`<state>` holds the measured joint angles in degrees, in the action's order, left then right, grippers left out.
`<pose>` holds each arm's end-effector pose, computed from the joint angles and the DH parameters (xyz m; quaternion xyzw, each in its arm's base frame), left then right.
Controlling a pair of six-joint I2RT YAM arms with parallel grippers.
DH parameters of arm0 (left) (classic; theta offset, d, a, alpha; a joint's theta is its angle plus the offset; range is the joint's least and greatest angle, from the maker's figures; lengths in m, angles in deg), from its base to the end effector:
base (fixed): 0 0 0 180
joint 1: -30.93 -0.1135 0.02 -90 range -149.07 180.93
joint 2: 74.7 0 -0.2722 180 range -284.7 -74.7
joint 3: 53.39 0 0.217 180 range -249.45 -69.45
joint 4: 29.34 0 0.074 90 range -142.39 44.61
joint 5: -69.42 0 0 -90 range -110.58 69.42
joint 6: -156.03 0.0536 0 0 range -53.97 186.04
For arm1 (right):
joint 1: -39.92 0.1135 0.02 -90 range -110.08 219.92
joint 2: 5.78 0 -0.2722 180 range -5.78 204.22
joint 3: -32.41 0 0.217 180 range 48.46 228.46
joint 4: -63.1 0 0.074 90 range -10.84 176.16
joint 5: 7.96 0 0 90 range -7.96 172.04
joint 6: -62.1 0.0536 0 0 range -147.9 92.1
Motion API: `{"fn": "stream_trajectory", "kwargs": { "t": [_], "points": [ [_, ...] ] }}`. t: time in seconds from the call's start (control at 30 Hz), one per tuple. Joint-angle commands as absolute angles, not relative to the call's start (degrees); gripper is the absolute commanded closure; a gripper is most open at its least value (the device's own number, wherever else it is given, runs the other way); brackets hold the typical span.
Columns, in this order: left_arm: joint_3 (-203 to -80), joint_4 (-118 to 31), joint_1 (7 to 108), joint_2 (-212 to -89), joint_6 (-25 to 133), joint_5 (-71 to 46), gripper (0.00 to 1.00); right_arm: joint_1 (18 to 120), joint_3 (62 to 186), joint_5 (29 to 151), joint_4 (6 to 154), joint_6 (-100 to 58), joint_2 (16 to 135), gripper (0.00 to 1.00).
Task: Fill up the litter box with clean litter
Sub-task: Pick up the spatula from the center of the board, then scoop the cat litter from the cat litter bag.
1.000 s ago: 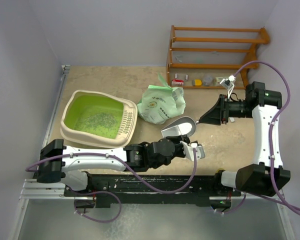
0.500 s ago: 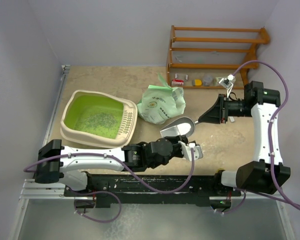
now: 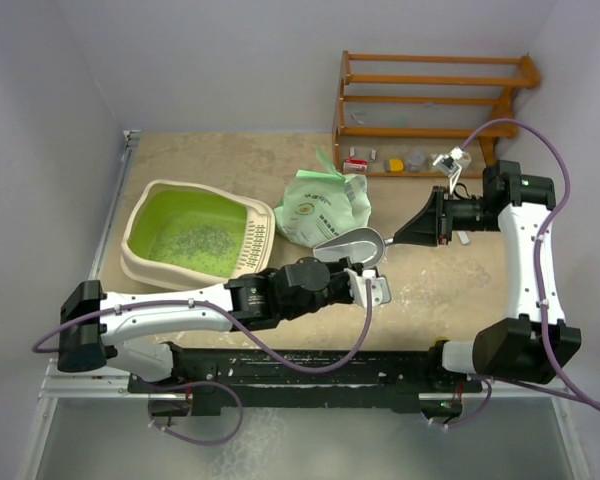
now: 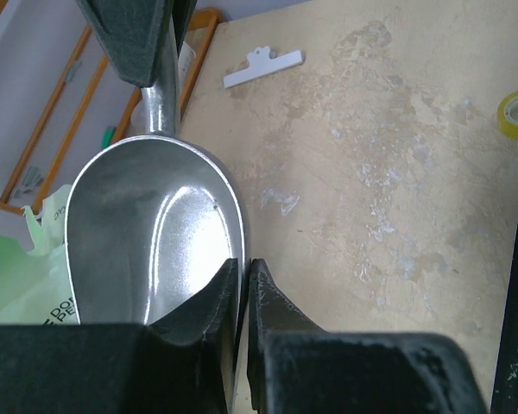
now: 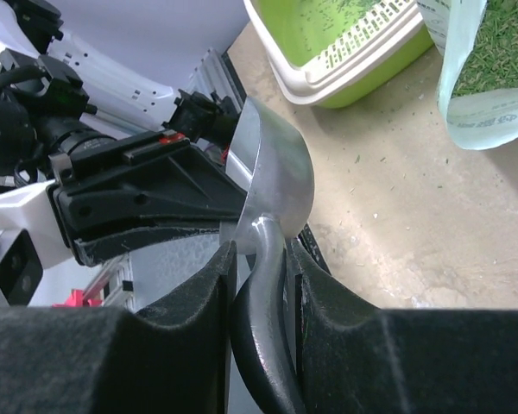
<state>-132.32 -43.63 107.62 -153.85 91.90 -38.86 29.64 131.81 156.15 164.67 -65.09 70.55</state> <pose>0.0870 -0.2946 0.3487 0.5483 0.5642 -0.1459 0.5998 0.1794 0.0199 0.3761 -0.2435 0.7582 0.5167 0.3145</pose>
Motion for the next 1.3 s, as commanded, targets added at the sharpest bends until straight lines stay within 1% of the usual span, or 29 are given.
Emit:
{"fn": "stream_trajectory", "kwargs": {
  "t": [0.0, 0.07, 0.17, 0.2, 0.23, 0.3, 0.43, 0.53, 0.6, 0.7, 0.77, 0.87, 0.93, 1.0, 1.07, 1.1, 1.17, 1.2, 1.27],
  "points": [
    [-133.78, -41.43, 104.23, -150.06, 90.67, -40.66, 0.93, 30.16, 132.94, 156.12, 168.38, -65.26, 71.55, 1.00],
    [-134.34, -42.08, 104.13, -150.48, 90.35, -40.33, 0.87, 30.16, 132.90, 156.58, 168.37, -65.04, 72.02, 1.00],
    [-134.89, -42.63, 104.14, -151.64, 89.73, -40.52, 0.68, 30.16, 133.23, 156.90, 168.39, -64.60, 72.50, 1.00],
    [-134.89, -42.65, 104.14, -151.80, 89.41, -40.46, 0.50, 30.16, 133.34, 157.04, 168.25, -64.37, 72.53, 1.00],
    [-134.72, -42.61, 104.14, -151.98, 89.07, -40.46, 0.43, 30.16, 133.49, 157.22, 168.09, -64.25, 72.53, 1.00],
    [-134.39, -43.11, 104.14, -151.73, 87.69, -40.19, 0.37, 30.08, 134.02, 157.95, 167.47, -63.41, 72.40, 1.00],
    [-131.96, -43.66, 104.21, -148.09, 83.21, -39.17, 0.32, 29.60, 136.53, 158.25, 166.10, -61.26, 72.01, 1.00],
    [-131.54, -44.38, 104.21, -144.37, 81.19, -37.22, 0.30, 29.29, 139.18, 156.59, 160.68, -53.62, 71.94, 1.00],
    [-132.15, -44.57, 104.17, -142.00, 80.64, -35.53, 0.28, 29.28, 139.66, 154.78, 153.25, -45.10, 71.41, 1.00],
    [-134.44, -45.26, 104.16, -140.11, 80.37, -33.16, 0.27, 29.28, 138.50, 149.56, 137.08, -29.85, 70.22, 1.00],
    [-136.31, -45.90, 104.15, -139.67, 81.12, -34.23, 0.26, 29.27, 139.90, 146.39, 131.87, -25.64, 71.39, 1.00],
    [-139.97, -45.92, 103.66, -140.19, 83.38, -40.09, 0.25, 29.20, 145.55, 142.81, 128.98, -20.62, 76.02, 1.00],
    [-146.18, -48.35, 101.46, -142.30, 83.24, -42.56, 0.20, 29.23, 152.08, 138.39, 128.08, -16.68, 79.69, 1.00],
    [-155.32, -55.60, 97.65, -145.97, 82.03, -42.32, 0.15, 29.28, 159.84, 133.85, 129.21, -14.22, 84.81, 1.00],
    [-165.44, -64.24, 91.22, -150.88, 80.75, -41.64, 0.13, 29.28, 169.18, 130.31, 131.96, -12.44, 89.19, 1.00],
    [-170.68, -68.40, 88.09, -153.71, 79.63, -40.36, 0.13, 29.28, 171.73, 129.41, 131.82, -11.19, 90.06, 1.00],
    [-180.65, -75.87, 81.32, -159.20, 76.37, -34.86, 0.13, 29.31, 172.01, 123.48, 129.83, -11.88, 88.42, 1.00],
    [-184.42, -78.05, 78.21, -161.46, 75.15, -32.61, 0.13, 29.29, 172.47, 122.93, 130.38, -13.54, 88.06, 1.00],
    [-188.37, -79.81, 73.43, -164.53, 73.30, -25.95, 0.13, 29.31, 172.26, 121.73, 132.38, -16.21, 87.52, 1.00]
  ]
}}
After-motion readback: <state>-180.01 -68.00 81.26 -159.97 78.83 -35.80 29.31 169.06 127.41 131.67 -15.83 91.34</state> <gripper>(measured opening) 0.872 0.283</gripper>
